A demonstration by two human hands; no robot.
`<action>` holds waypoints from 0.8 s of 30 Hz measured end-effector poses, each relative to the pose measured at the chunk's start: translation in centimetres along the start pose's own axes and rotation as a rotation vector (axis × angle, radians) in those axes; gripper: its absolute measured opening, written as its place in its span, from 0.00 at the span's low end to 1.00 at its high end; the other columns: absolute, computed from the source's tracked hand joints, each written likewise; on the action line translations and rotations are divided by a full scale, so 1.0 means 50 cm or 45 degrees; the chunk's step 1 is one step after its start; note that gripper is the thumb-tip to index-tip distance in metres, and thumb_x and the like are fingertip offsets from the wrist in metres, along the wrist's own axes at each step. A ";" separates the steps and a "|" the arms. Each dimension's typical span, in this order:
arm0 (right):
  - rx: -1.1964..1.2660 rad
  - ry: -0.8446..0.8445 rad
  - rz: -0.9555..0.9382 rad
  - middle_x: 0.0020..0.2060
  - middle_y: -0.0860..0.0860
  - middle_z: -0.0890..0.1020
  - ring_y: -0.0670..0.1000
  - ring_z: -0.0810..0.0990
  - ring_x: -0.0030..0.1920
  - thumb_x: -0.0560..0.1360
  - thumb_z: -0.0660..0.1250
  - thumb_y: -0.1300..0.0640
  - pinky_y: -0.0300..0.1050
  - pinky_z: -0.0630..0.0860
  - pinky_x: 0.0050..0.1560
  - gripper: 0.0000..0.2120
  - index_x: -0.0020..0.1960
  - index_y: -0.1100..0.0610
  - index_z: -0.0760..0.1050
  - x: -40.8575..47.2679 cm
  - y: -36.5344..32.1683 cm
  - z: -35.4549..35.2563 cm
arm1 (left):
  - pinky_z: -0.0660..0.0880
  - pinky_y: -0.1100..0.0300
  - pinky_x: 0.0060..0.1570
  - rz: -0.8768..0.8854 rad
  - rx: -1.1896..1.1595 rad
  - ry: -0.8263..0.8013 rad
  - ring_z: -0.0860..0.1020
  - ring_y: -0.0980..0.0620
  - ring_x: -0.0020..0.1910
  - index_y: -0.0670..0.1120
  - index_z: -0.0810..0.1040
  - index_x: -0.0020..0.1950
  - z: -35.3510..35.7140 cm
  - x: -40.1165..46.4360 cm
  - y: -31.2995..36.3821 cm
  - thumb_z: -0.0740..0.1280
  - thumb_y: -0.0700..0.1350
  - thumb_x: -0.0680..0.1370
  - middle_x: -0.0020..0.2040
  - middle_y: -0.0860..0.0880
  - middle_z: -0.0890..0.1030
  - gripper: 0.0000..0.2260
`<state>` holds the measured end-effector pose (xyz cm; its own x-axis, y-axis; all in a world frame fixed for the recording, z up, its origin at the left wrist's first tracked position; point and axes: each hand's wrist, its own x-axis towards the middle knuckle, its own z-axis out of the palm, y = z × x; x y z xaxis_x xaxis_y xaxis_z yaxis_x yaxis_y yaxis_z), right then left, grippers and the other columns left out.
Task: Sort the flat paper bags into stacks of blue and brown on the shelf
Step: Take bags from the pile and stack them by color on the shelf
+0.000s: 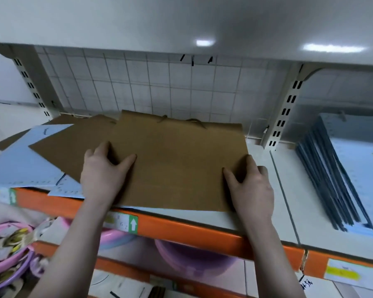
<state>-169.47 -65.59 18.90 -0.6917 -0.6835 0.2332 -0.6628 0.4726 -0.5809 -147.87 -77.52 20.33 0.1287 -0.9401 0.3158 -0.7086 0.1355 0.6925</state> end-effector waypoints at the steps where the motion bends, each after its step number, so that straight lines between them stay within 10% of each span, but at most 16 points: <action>1: -0.027 0.020 -0.023 0.61 0.57 0.71 0.59 0.75 0.57 0.77 0.61 0.44 0.49 0.72 0.54 0.30 0.74 0.55 0.59 -0.003 0.006 -0.008 | 0.69 0.50 0.56 0.018 0.033 0.020 0.71 0.38 0.60 0.41 0.69 0.70 0.002 -0.016 0.005 0.72 0.53 0.72 0.60 0.37 0.72 0.31; 24: -0.208 -0.033 -0.173 0.66 0.57 0.67 0.58 0.70 0.60 0.77 0.60 0.47 0.48 0.68 0.57 0.25 0.69 0.58 0.64 -0.360 0.160 -0.239 | 0.70 0.45 0.56 -0.032 0.121 -0.044 0.72 0.36 0.56 0.41 0.71 0.64 -0.136 -0.426 -0.007 0.71 0.56 0.71 0.59 0.35 0.70 0.28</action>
<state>-165.76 -42.88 19.37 -0.5866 -0.7601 0.2796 -0.7887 0.4576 -0.4106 -145.68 -55.41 17.76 0.1243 -0.9534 0.2751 -0.7683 0.0830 0.6347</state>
